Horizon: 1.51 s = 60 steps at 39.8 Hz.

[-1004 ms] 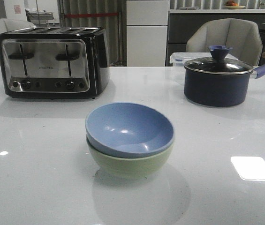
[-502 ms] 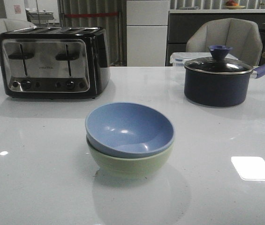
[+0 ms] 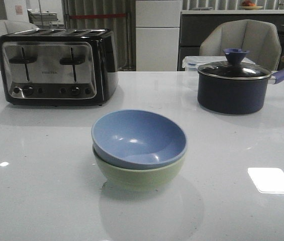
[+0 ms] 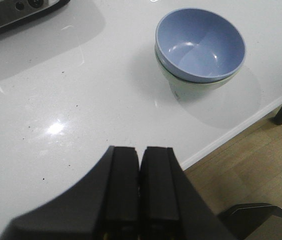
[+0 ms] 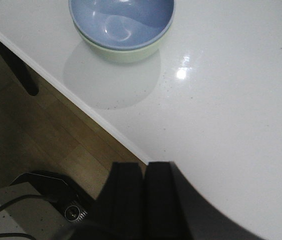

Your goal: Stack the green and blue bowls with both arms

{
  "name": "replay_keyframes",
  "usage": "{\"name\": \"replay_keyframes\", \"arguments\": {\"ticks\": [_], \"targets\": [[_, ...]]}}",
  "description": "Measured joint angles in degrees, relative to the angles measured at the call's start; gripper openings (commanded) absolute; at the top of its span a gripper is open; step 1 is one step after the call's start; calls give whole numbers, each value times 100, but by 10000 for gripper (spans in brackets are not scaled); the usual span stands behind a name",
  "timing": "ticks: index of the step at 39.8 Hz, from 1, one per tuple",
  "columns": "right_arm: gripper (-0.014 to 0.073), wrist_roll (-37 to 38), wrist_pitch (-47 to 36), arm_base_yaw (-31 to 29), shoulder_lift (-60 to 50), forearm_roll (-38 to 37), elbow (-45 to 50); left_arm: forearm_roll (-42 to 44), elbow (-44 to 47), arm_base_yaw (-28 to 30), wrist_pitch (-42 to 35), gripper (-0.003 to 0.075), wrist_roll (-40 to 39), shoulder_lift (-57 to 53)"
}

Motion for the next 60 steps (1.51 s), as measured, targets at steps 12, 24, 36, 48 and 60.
{"name": "replay_keyframes", "arguments": {"ticks": [12, 24, 36, 48, 60], "targets": [[22, 11, 37, 0, 0, 0, 0, -10, 0, 0, 0, 94, 0, 0], [22, 11, 59, 0, 0, 0, 0, 55, 13, 95, -46, 95, 0, -202], [22, 11, 78, 0, 0, 0, 0, 416, 1613, 1628, -2254, 95, 0, -1840], [22, 11, 78, 0, 0, 0, 0, -21, 3525, 2662, -3794, 95, 0, -3288], [22, 11, 78, 0, 0, 0, 0, -131, 3990, 2693, -4451, 95, 0, -3454]]}}
